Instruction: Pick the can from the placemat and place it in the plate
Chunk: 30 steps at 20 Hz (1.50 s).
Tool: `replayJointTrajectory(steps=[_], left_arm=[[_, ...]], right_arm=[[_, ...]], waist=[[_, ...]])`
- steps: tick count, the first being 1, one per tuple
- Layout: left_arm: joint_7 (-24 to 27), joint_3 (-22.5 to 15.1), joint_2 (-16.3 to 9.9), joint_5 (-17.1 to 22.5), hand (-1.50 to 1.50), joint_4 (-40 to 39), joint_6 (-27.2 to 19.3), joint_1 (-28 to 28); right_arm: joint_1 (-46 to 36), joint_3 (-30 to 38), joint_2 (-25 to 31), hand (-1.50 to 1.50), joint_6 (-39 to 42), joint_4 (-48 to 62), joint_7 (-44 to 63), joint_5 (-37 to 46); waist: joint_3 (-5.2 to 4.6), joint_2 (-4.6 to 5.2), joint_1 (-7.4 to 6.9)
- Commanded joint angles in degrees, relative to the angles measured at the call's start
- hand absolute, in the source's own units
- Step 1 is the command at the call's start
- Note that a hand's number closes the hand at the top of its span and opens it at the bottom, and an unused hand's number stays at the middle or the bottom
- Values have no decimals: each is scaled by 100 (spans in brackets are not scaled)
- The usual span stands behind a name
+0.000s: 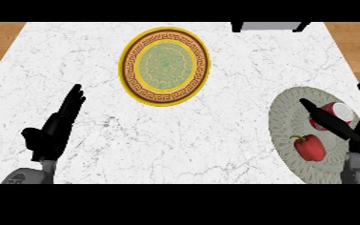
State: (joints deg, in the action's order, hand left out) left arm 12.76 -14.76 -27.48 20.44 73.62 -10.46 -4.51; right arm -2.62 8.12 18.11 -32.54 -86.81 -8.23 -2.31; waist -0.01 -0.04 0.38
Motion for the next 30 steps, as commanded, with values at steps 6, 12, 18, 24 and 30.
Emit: replayJointTrajectory(steps=[6,12,18,24,30], left_arm=[[39,146,66,-106,0,-31,161,66],[-254,251,-47,-55,0,194,194,-13],[-197,333,211,-290,0,154,265,81],[14,428,368,-562,0,47,434,260],[-289,655,657,-781,0,-20,431,-100]], right_arm=[[1053,-478,975,-150,99,-1032,2232,1228],[1199,-604,2123,-150,1508,-1477,3912,1169],[937,-499,1927,-150,2073,-1412,4518,1022],[756,-118,2073,-150,2764,-960,4695,978],[574,-197,1817,-150,3277,-766,4879,1348]], waist=[[-15,-2,1],[-15,-10,-41],[0,4,-49],[1,5,-44],[1,3,-33]])
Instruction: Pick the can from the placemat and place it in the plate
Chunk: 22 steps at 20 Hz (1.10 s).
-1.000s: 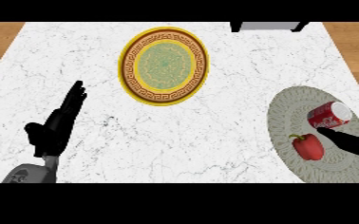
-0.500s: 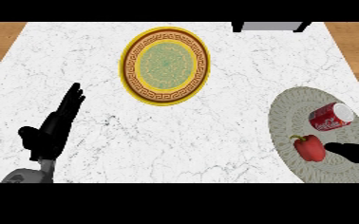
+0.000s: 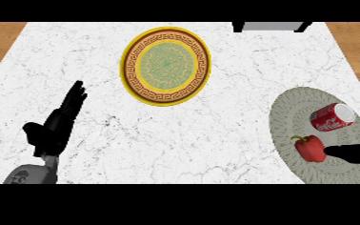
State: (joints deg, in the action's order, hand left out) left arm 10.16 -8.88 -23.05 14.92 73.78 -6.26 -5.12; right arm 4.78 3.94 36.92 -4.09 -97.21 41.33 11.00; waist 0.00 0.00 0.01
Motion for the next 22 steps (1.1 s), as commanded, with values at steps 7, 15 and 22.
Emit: replayJointTrajectory(steps=[7,15,22], left_arm=[[-32,298,278,-431,0,129,161,149],[-124,696,340,-638,0,212,599,277],[-239,629,746,-963,0,89,338,36]], right_arm=[[-938,245,-478,-150,483,1883,-835,488],[-921,443,-752,-150,668,1996,-765,1038],[-1221,296,-965,150,825,2632,-1623,1176]], waist=[[3,6,-34],[1,-2,-8],[1,1,-6]])
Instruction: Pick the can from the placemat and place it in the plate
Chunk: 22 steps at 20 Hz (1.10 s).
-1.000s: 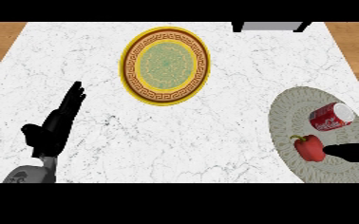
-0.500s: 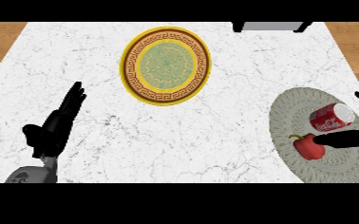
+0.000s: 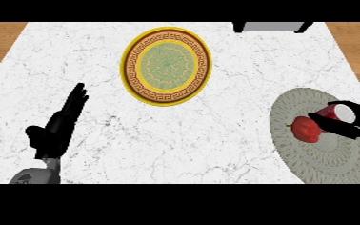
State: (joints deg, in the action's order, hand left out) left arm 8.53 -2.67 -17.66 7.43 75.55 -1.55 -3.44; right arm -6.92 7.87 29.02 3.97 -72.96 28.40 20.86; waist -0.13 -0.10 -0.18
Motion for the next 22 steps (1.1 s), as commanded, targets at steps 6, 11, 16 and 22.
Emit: replayJointTrajectory(steps=[6,11,16,22], left_arm=[[-287,69,269,-335,0,435,-61,115],[-131,280,204,-288,0,-127,148,-202],[49,140,315,-316,0,-84,225,52],[-317,236,481,-427,0,44,-84,-270]], right_arm=[[-603,32,-272,150,-312,1260,-1096,562],[-327,-592,-443,150,-629,245,-992,1266],[-460,-1624,-547,150,-833,84,-1601,2215],[-179,-1598,-515,150,-541,-1612,-1267,2146]], waist=[[16,15,-32],[11,15,1],[12,20,-59],[10,-6,69]])
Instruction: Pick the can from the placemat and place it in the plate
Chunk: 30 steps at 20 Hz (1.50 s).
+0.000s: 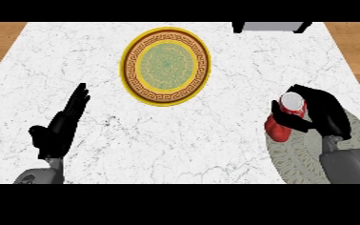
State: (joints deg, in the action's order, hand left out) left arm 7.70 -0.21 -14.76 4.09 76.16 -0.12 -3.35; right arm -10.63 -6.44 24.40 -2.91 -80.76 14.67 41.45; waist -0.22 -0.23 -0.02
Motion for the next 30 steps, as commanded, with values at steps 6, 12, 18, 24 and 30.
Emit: replayJointTrajectory(steps=[6,12,18,24,30], left_arm=[[-131,106,-1,-9,0,427,46,262],[72,122,79,-132,0,-69,76,55],[-212,335,-6,-105,0,-61,214,-380],[3,244,191,-244,0,167,172,144],[-127,161,179,-285,0,492,282,341]], right_arm=[[210,-167,22,150,530,-2351,639,270],[-542,-21,-241,150,370,-2924,1073,624],[-1192,-283,-872,150,593,-2632,1262,867],[-2288,-594,-1460,150,883,-1946,1750,1265],[-3088,-516,-2131,150,375,-138,1260,1189]], waist=[[21,0,23],[19,19,7],[21,26,-18],[19,22,-47],[22,37,-113]])
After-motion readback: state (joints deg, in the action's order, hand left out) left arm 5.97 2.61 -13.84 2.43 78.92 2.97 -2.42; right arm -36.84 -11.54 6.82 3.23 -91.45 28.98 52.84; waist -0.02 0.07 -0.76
